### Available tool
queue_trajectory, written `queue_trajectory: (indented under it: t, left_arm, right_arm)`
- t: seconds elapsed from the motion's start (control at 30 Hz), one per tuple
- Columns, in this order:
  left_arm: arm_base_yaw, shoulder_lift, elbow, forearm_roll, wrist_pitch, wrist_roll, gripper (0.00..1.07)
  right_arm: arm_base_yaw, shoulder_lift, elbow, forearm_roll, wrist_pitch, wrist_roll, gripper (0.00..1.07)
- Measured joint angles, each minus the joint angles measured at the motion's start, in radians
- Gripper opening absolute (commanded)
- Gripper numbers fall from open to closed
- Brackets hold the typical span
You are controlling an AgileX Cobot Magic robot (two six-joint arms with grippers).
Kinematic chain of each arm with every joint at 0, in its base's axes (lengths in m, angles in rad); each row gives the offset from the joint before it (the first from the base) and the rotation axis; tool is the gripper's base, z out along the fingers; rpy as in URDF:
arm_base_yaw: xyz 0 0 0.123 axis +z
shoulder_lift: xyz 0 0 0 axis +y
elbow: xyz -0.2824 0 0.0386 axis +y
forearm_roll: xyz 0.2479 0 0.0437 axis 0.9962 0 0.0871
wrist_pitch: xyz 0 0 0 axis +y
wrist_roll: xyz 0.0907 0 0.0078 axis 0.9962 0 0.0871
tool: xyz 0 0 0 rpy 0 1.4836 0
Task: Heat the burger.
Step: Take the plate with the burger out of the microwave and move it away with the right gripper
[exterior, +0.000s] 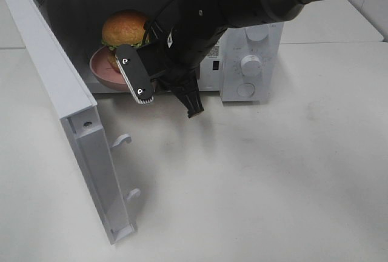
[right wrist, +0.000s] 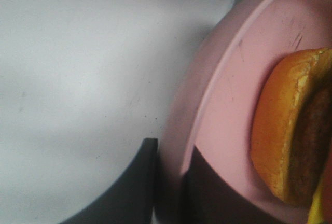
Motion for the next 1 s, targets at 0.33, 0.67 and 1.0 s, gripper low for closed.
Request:
queue_trajectory:
  t: [0.33, 0.67, 1.0]
  left_arm:
    - [0.000, 0.000, 0.000, 0.000, 0.000, 0.000, 1.00]
    - [0.000, 0.000, 0.000, 0.000, 0.000, 0.000, 1.00]
    - [0.000, 0.000, 0.000, 0.000, 0.000, 0.000, 1.00]
  right_arm:
    - [0.003, -0.111, 0.148, 0.000, -0.074, -0.015, 0.00]
    - [0.005, -0.207, 0.275, 0.003, -0.100, -0.032, 0.00]
    - [0.008, -0.332, 0.417, 0.004, -0.108, -0.036, 0.00]
